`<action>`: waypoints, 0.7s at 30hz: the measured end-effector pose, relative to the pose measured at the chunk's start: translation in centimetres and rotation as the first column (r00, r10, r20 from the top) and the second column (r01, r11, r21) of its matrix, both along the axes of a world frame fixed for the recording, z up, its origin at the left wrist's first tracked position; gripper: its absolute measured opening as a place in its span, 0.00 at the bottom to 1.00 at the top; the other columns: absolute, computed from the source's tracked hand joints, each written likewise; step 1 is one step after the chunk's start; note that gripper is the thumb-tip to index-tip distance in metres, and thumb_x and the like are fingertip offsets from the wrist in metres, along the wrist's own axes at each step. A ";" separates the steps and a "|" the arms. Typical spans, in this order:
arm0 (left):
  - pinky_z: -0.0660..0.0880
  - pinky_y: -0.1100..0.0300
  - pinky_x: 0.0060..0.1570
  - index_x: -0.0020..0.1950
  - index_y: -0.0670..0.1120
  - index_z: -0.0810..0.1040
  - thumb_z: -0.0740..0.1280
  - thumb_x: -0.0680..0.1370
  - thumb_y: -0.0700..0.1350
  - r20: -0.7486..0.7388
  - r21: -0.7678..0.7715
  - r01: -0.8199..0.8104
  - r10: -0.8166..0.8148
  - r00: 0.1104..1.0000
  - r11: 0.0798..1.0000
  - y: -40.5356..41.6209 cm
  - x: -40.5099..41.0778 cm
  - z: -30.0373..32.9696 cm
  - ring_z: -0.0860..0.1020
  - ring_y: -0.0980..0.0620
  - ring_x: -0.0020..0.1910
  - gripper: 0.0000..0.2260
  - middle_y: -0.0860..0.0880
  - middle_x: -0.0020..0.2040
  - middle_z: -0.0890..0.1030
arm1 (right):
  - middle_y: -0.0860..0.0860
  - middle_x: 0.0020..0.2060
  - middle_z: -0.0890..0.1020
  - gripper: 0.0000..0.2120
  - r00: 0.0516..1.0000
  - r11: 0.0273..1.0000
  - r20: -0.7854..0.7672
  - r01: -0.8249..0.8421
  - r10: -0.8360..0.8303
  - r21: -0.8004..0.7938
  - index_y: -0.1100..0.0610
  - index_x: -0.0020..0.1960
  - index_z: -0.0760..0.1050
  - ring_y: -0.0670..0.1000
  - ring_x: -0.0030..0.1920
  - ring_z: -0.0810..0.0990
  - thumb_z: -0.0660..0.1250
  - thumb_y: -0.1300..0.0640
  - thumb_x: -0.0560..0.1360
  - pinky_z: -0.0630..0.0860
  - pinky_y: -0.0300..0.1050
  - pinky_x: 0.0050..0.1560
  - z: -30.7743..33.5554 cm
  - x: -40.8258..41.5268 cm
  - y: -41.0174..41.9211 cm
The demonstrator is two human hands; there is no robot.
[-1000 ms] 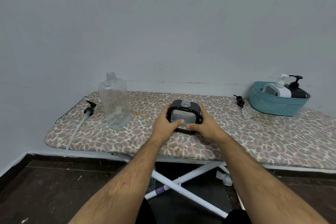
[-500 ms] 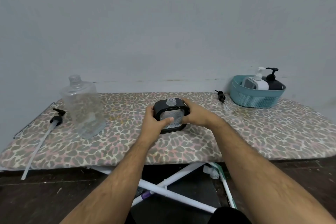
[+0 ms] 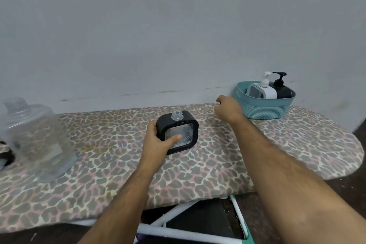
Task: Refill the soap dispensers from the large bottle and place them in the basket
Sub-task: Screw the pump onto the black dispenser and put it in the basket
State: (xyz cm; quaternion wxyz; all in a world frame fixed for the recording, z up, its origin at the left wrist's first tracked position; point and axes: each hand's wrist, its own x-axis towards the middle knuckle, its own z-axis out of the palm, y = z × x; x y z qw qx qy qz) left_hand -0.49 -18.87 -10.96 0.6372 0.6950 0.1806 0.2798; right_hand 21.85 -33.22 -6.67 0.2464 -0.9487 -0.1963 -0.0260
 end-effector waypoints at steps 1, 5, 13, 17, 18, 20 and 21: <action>0.78 0.64 0.45 0.59 0.57 0.70 0.79 0.69 0.39 -0.001 -0.001 0.002 -0.002 1.000 1.000 0.0 0.0 -0.1 0.80 0.58 0.54 0.27 0.55 0.57 0.79 | 0.59 0.62 0.79 0.19 1.000 1.000 -0.003 0.012 -0.013 -0.019 0.55 0.68 0.74 0.59 0.59 0.79 0.59 0.60 0.78 0.78 0.52 0.59 -0.3 0.8 0.1; 0.79 0.61 0.49 0.65 0.53 0.70 0.79 0.69 0.40 -0.007 0.016 -0.006 0.006 1.000 1.000 0.3 0.2 -0.5 0.80 0.57 0.55 0.29 0.54 0.58 0.79 | 0.59 0.59 0.80 0.16 0.999 0.998 0.007 0.046 -0.046 -0.046 0.56 0.65 0.75 0.60 0.56 0.80 0.60 0.61 0.78 0.79 0.50 0.56 -1.4 3.3 0.9; 0.80 0.63 0.46 0.64 0.52 0.70 0.79 0.69 0.39 0.000 0.003 -0.002 0.002 1.000 1.000 0.3 0.2 -0.6 0.81 0.60 0.51 0.29 0.54 0.57 0.80 | 0.59 0.54 0.84 0.11 0.990 0.983 0.067 0.134 -0.127 -0.125 0.62 0.56 0.80 0.59 0.54 0.82 0.60 0.66 0.79 0.79 0.49 0.53 -2.5 4.8 1.7; 0.80 0.61 0.48 0.64 0.54 0.70 0.79 0.69 0.40 -0.004 0.009 -0.001 0.001 1.000 1.000 0.3 0.0 -0.4 0.81 0.59 0.52 0.29 0.56 0.57 0.79 | 0.59 0.52 0.85 0.11 0.983 0.976 0.097 0.169 -0.157 -0.139 0.62 0.55 0.82 0.59 0.52 0.83 0.61 0.66 0.79 0.80 0.49 0.52 -2.5 4.4 1.4; 0.80 0.61 0.48 0.63 0.54 0.70 0.79 0.69 0.40 -0.006 0.012 0.000 0.000 1.000 1.000 0.2 0.0 -0.3 0.81 0.60 0.52 0.28 0.56 0.56 0.79 | 0.59 0.51 0.85 0.11 0.983 0.976 0.100 0.167 -0.154 -0.139 0.61 0.54 0.82 0.58 0.51 0.83 0.62 0.65 0.79 0.80 0.49 0.52 -2.4 4.1 1.3; 0.80 0.61 0.47 0.62 0.54 0.70 0.79 0.69 0.39 -0.003 0.015 0.000 0.000 1.000 1.000 0.2 -0.1 -0.3 0.81 0.59 0.52 0.27 0.55 0.56 0.79 | 0.58 0.50 0.85 0.11 0.985 0.979 0.093 0.157 -0.145 -0.129 0.59 0.54 0.83 0.58 0.50 0.84 0.63 0.65 0.78 0.81 0.48 0.51 -2.2 3.3 1.1; 0.80 0.60 0.48 0.61 0.54 0.70 0.78 0.70 0.39 0.000 0.015 0.002 -0.002 1.000 1.000 0.2 -0.1 -0.3 0.81 0.58 0.52 0.27 0.55 0.56 0.79 | 0.57 0.50 0.86 0.11 0.987 0.982 0.082 0.145 -0.135 -0.125 0.59 0.53 0.84 0.57 0.50 0.84 0.64 0.65 0.78 0.81 0.48 0.51 -2.1 2.7 0.9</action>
